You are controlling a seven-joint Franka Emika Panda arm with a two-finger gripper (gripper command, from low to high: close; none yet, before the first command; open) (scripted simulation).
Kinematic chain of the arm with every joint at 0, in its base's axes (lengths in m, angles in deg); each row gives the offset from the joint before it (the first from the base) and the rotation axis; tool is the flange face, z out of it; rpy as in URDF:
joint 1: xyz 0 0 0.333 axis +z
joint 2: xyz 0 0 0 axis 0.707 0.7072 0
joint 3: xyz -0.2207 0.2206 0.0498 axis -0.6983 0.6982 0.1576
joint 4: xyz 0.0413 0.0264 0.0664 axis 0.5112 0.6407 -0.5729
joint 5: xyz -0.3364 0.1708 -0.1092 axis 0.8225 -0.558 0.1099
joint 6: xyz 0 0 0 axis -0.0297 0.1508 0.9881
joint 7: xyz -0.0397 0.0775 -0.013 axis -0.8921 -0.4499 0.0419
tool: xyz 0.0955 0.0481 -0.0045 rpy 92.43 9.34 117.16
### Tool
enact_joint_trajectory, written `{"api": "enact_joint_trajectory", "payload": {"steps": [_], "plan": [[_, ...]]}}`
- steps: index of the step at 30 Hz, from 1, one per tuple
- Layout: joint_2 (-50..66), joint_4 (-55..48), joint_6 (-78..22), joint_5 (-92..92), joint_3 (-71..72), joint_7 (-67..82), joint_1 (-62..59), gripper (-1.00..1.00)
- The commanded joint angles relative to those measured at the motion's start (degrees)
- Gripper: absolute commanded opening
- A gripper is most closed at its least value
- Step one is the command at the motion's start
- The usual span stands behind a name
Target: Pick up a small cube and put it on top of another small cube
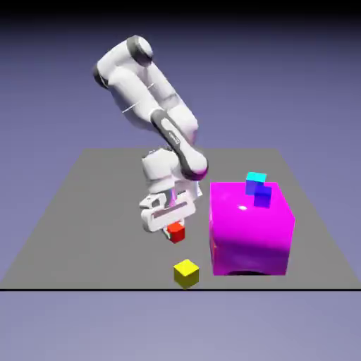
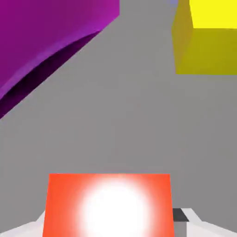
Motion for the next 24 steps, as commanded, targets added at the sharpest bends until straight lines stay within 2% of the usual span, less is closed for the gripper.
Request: {"api": "enact_joint_trajectory", "payload": {"steps": [1,6,24], "plan": [[1.35,0.53,-1.16,-0.28,2.07,-0.36,-1.92,-1.00],[7.57,2.27,-7.68,-0.93,11.21,-1.72,-10.27,-1.00],[4.66,-34.09,-52.53,33.57,-15.21,13.41,19.46,-1.00]]}}
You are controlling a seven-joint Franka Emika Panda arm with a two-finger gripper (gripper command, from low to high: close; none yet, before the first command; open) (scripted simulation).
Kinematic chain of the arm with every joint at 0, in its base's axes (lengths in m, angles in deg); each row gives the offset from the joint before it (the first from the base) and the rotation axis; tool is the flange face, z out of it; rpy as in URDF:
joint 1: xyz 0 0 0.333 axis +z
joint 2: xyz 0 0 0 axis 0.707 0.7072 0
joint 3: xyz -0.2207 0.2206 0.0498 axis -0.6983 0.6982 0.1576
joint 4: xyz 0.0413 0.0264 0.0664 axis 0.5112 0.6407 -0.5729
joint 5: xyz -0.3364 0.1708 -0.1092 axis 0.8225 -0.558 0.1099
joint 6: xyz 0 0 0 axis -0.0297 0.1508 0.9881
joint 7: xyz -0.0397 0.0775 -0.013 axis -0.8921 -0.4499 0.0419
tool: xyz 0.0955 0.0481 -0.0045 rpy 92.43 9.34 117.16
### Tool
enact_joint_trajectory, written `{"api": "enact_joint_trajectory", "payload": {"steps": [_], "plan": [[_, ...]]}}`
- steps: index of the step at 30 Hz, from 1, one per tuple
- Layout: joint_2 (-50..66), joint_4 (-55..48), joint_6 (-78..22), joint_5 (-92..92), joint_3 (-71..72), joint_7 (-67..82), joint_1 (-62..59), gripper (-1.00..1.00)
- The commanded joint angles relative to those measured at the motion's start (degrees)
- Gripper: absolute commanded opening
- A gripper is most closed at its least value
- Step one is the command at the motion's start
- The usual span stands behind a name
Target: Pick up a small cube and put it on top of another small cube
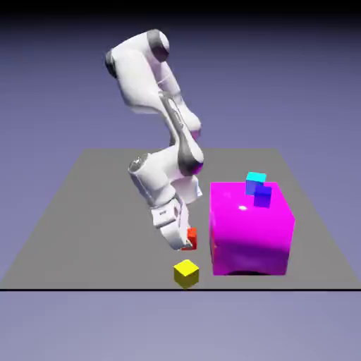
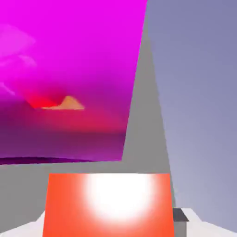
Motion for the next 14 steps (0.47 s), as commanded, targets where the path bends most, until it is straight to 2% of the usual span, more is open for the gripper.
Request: {"api": "enact_joint_trajectory", "payload": {"steps": [1,4,6,10,11,14], "plan": [[-0.16,-2.02,-2.43,1.89,-1.47,0.87,1.66,-1.00],[-0.65,-8.08,-9.91,7.63,-5.87,3.39,6.61,-1.00],[-0.71,-8.89,-10.91,8.41,-6.46,3.72,7.27,-1.00],[-8.04,-7.77,-2.29,13.76,-13.69,0.74,14.62,-1.00],[-8.04,-7.77,-2.29,13.76,-13.69,0.74,14.62,1.00],[-3.90,-8.40,-7.16,10.74,-9.61,2.43,10.47,1.00]]}}
